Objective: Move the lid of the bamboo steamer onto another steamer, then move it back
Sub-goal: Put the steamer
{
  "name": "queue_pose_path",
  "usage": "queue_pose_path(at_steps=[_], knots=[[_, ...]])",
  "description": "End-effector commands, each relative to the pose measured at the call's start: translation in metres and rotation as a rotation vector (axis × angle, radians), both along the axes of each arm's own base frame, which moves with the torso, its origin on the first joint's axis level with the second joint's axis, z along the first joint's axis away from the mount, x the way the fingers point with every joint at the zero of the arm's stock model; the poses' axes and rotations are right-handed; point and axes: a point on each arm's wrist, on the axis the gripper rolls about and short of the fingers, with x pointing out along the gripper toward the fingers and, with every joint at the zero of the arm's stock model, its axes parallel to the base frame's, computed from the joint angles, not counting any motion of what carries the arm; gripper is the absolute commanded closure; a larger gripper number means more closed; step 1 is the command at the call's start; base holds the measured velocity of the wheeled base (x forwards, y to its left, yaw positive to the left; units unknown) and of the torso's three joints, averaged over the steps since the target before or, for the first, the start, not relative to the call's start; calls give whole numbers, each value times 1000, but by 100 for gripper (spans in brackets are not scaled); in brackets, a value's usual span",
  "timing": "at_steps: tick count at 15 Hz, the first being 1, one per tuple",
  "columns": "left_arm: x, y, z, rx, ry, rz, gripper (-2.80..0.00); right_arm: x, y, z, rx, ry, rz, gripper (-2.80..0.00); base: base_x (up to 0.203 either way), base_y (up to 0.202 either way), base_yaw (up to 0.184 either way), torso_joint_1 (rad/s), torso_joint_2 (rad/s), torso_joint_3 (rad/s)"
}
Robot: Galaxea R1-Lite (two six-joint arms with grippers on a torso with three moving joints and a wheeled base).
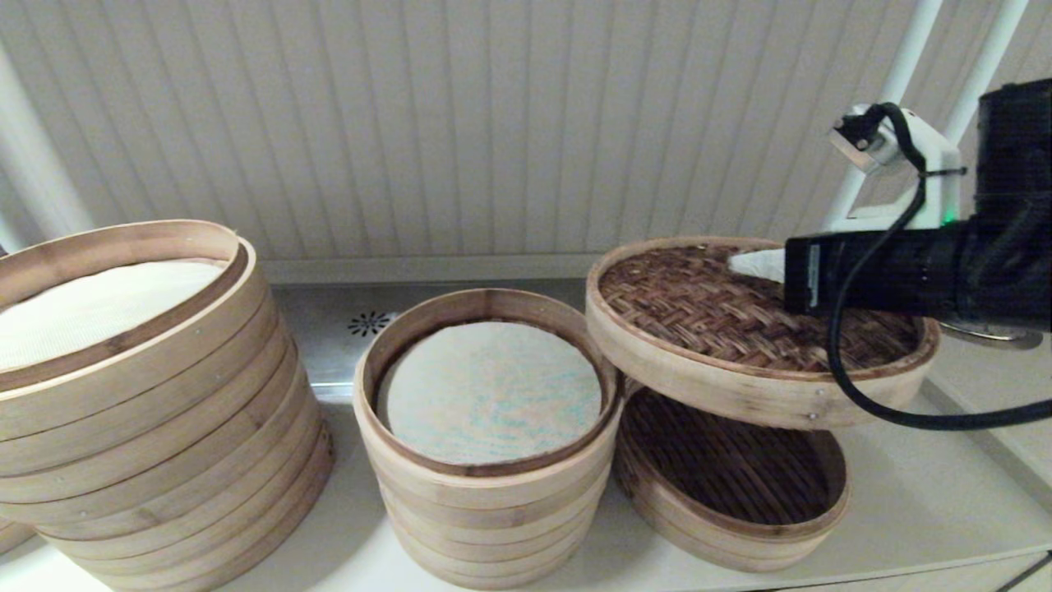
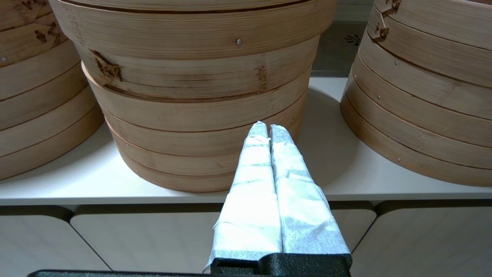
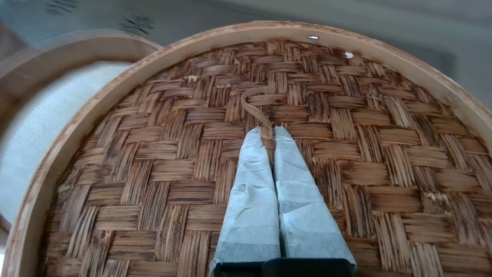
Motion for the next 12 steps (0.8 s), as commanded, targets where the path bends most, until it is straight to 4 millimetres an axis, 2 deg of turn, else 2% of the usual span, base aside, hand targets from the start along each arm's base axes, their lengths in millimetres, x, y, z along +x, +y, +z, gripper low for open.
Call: queue_pose_path(at_steps=[1, 3, 5, 12], knots=[[0, 0, 0, -2, 0, 0, 0, -20, -26, -2, 9, -7, -62, 0, 0, 0, 0, 0, 0, 0], [0, 0, 0, 0, 0, 0, 0, -23, -42, -12, 10, 13, -112, 0, 0, 0, 0, 0, 0, 0], [0, 0, 0, -1, 0, 0, 0, -22, -49, -25, 23, 1, -135, 0, 0, 0, 0, 0, 0, 0], [0, 0, 0, -1, 0, 0, 0, -12, -52, -67, 18, 61, -151, 0, 0, 0, 0, 0, 0, 0]])
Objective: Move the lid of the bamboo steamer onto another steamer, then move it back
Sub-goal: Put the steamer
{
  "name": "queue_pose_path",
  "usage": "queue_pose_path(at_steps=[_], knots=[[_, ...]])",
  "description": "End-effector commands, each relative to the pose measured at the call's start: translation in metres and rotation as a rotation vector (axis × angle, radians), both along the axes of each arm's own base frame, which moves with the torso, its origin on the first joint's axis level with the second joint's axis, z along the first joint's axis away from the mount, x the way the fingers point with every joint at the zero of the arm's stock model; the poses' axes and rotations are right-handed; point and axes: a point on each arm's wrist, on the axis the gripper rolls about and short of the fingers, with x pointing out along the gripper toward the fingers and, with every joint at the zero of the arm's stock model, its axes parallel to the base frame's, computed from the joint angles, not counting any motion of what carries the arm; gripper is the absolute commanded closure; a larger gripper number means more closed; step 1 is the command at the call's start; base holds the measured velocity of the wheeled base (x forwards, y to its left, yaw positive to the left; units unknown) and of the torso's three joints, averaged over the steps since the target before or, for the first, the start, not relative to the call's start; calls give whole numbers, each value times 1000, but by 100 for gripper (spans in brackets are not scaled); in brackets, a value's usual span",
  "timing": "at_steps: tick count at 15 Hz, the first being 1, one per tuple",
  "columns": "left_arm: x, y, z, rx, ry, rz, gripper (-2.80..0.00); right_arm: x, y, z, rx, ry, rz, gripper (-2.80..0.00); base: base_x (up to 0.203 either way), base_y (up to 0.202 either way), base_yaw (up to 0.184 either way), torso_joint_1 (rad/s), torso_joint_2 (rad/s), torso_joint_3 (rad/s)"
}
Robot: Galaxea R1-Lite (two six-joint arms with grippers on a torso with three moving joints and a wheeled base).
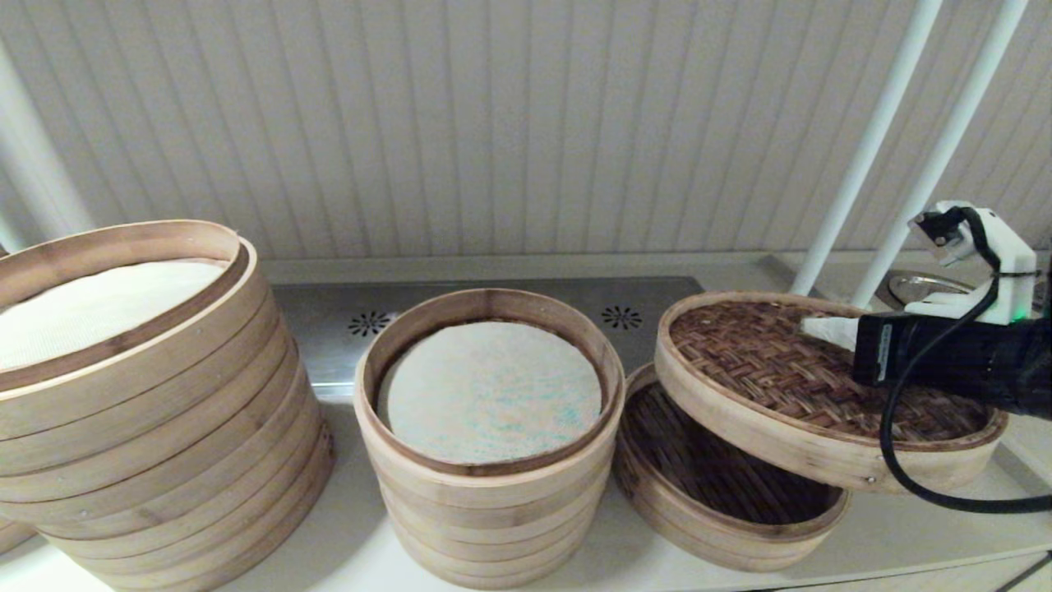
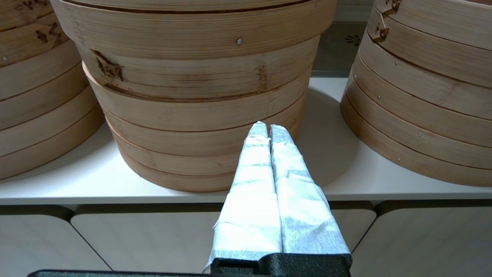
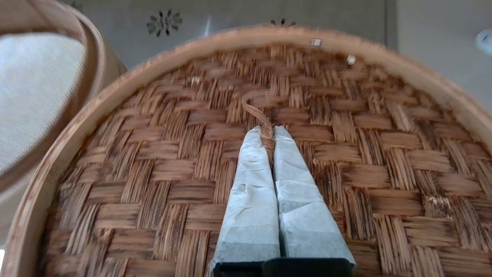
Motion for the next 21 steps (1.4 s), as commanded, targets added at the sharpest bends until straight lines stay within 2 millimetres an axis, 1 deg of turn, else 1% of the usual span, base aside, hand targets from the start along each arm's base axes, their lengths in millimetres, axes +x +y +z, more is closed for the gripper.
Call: queue_pose_path(at_steps=[1, 3, 9, 12, 17, 21], knots=[[0, 0, 0, -1, -1, 0, 0, 6, 1, -13, -2, 23, 2, 0, 0, 0, 0, 0, 0, 0], [0, 0, 0, 0, 1, 0, 0, 8, 2, -21, -2, 12, 3, 0, 0, 0, 0, 0, 0, 0], [0, 0, 0, -2, -1, 0, 0, 19, 4, -46, -8, 51, 3, 0, 0, 0, 0, 0, 0, 0], [0, 0, 0, -2, -1, 0, 0, 21, 5, -51, -6, 37, 4, 0, 0, 0, 0, 0, 0, 0], [0, 0, 0, 0, 0, -2, 0, 33, 5, -69, -3, 96, -5, 0, 0, 0, 0, 0, 0, 0], [0, 0, 0, 0, -1, 0, 0, 44, 7, -79, 1, 68, -6, 0, 0, 0, 0, 0, 0, 0]])
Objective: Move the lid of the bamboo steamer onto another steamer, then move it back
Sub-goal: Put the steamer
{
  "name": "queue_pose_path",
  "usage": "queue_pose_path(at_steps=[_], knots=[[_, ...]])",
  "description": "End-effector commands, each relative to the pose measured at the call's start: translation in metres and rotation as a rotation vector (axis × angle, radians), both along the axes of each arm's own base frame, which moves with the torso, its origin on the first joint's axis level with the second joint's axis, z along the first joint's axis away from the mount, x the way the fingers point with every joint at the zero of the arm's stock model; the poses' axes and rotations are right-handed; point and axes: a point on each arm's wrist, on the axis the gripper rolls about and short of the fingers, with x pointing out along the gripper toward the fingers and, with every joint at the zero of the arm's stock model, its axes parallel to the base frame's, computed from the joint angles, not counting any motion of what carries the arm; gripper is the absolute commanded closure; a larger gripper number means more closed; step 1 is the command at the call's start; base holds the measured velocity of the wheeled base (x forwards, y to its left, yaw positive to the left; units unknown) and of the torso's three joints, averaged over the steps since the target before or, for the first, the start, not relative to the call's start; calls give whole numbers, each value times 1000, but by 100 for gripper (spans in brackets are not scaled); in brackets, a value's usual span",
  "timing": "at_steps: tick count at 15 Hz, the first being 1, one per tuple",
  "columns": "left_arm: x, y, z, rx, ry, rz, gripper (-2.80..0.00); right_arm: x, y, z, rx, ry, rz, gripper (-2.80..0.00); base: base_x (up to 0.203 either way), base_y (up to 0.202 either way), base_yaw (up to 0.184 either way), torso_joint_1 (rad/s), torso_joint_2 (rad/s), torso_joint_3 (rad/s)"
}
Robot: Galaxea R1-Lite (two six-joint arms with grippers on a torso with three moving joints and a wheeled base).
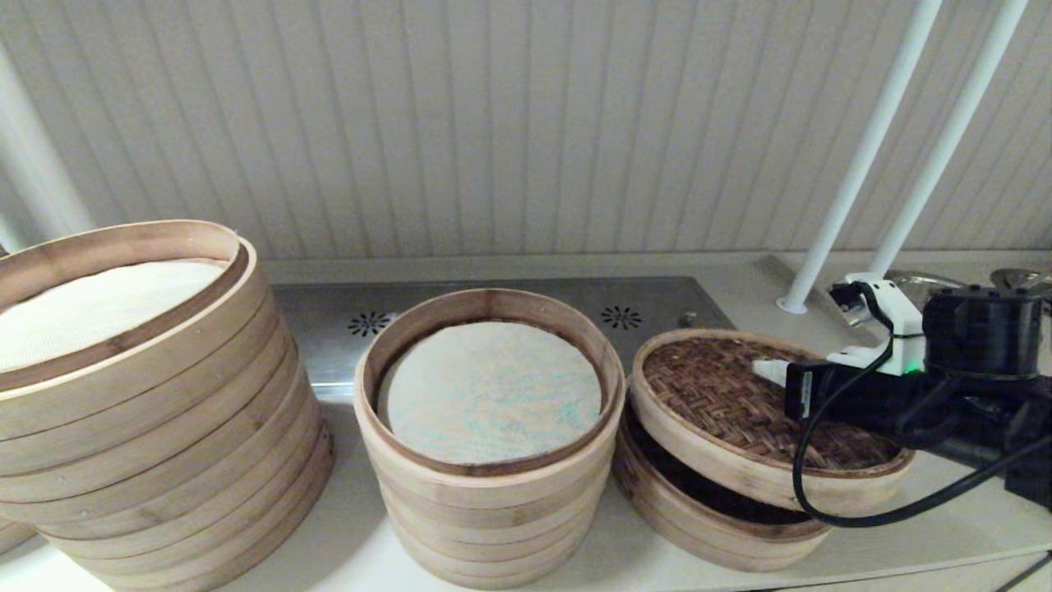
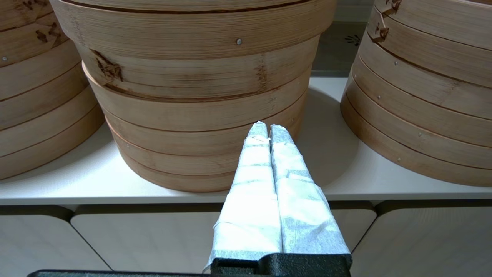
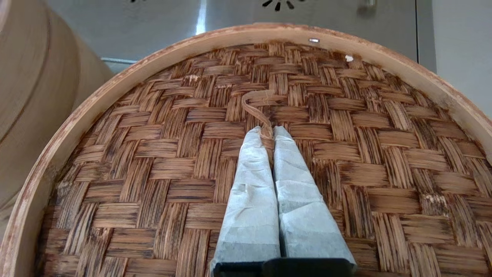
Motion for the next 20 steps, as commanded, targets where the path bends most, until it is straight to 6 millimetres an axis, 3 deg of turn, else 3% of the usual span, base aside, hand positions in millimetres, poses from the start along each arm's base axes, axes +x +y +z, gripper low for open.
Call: queue_pose_path(at_steps=[1, 11, 20], knots=[[0, 0, 0, -1, -1, -1, 0, 7, 1, -11, -3, 25, 1, 0, 0, 0, 0, 0, 0, 0], [0, 0, 0, -1, -1, 0, 0, -3, 2, -34, -8, 48, 12, 0, 0, 0, 0, 0, 0, 0], [0, 0, 0, -2, -1, 0, 0, 10, 6, -47, -8, 54, 15, 0, 0, 0, 0, 0, 0, 0]])
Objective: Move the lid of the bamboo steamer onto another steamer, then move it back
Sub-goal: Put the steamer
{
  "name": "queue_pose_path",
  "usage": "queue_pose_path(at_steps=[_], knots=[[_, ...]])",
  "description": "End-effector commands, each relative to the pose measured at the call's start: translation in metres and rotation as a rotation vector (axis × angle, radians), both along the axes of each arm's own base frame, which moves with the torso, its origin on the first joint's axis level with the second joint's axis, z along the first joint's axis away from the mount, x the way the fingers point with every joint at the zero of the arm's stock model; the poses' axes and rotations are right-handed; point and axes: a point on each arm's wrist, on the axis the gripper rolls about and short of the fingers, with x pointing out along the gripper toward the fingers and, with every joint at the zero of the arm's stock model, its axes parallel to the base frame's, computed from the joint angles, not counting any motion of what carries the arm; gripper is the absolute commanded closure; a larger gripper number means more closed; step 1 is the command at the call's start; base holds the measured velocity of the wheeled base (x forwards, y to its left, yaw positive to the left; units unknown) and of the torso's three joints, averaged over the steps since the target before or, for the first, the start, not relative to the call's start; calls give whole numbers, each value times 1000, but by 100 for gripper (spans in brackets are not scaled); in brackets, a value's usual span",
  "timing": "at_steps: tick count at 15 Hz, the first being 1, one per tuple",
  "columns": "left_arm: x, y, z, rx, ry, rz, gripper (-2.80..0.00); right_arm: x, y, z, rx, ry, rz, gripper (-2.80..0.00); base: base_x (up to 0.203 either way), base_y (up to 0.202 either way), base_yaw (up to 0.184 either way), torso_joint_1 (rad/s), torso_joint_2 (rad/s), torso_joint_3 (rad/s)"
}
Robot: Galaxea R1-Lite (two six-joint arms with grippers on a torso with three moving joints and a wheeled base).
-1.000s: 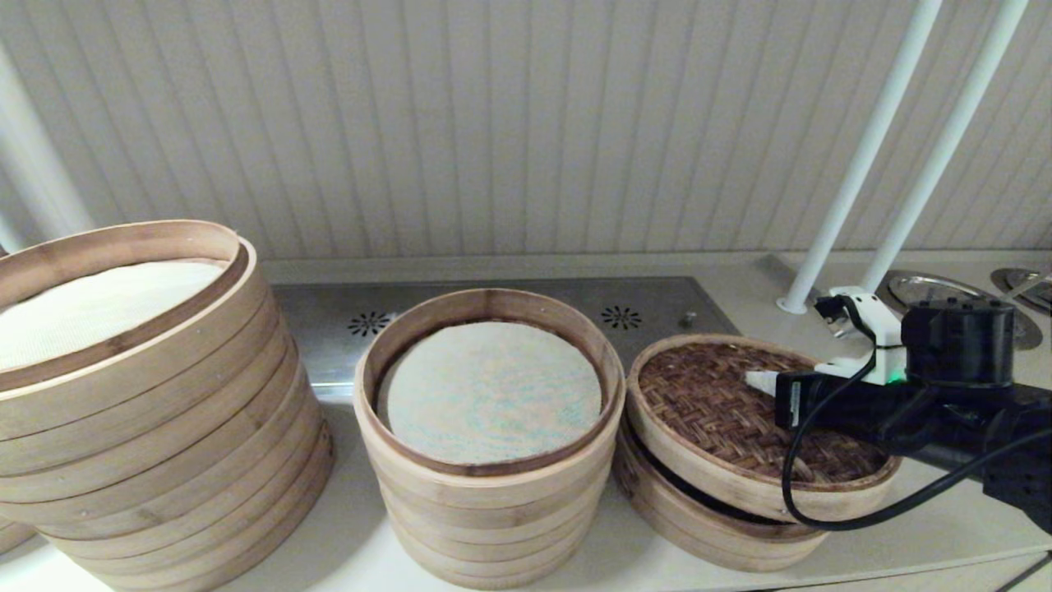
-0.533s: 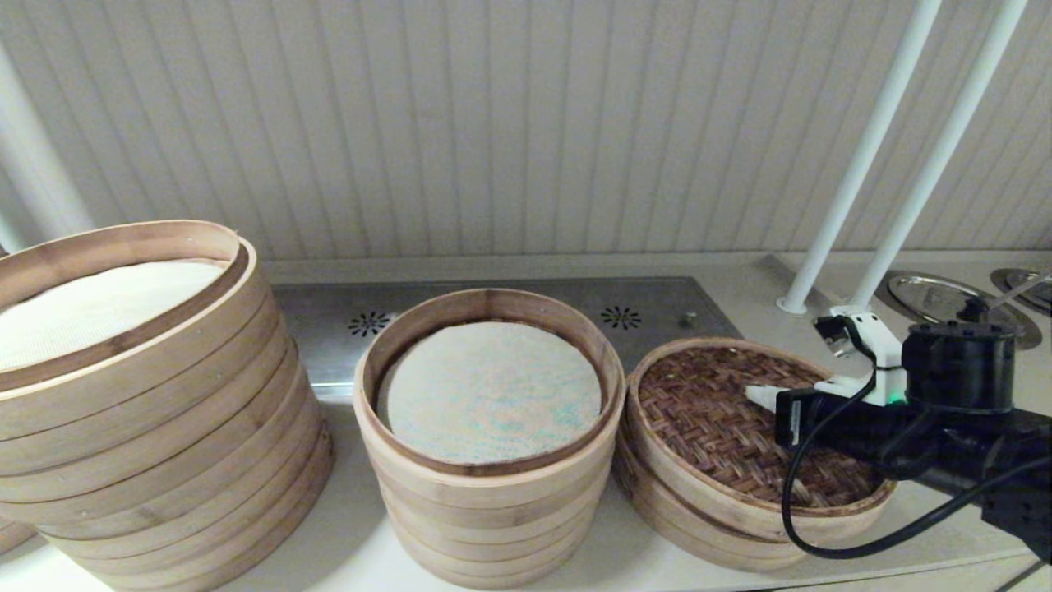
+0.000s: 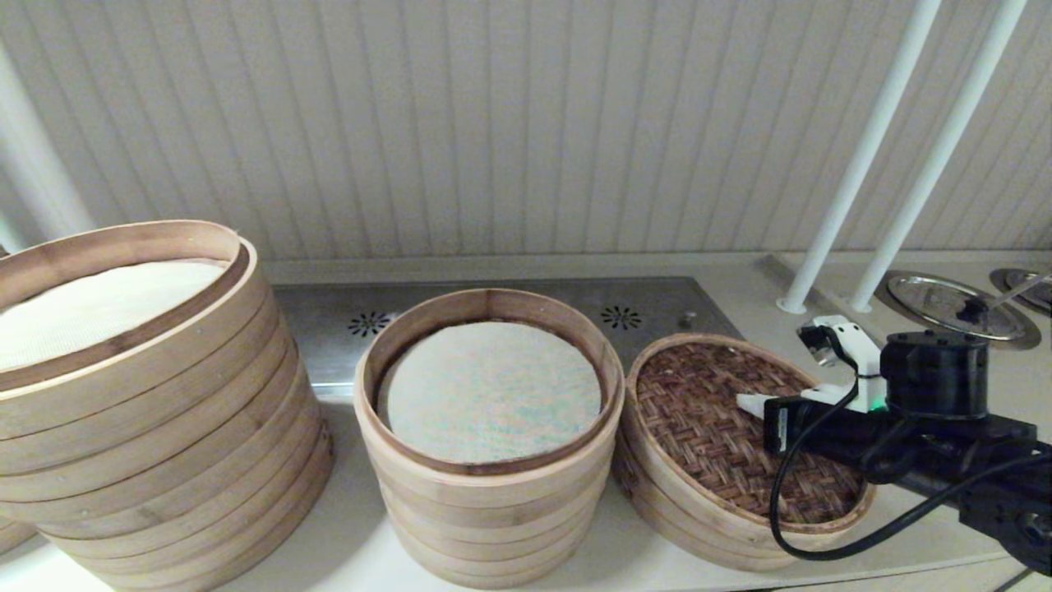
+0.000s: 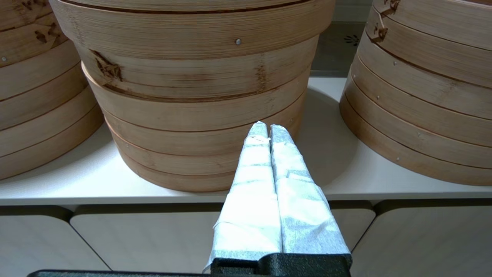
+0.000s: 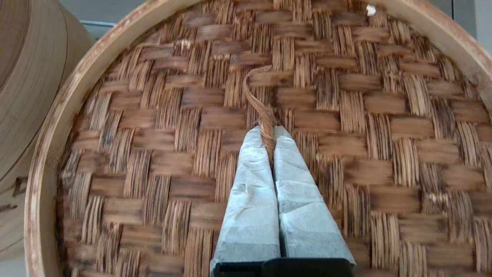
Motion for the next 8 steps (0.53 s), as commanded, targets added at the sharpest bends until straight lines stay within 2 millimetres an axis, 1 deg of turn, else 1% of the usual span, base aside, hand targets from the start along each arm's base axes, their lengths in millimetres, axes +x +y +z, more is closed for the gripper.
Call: queue_pose_path(at_steps=[1, 6, 8], knots=[[0, 0, 0, 0, -1, 1, 0, 7, 1, -3, 2, -17, 1, 0, 0, 0, 0, 0, 0, 0], [0, 0, 0, 0, -1, 1, 0, 11, 4, -1, 3, -35, 12, 0, 0, 0, 0, 0, 0, 0], [0, 0, 0, -1, 0, 1, 0, 10, 4, -5, 0, -17, 10, 0, 0, 0, 0, 0, 0, 0]])
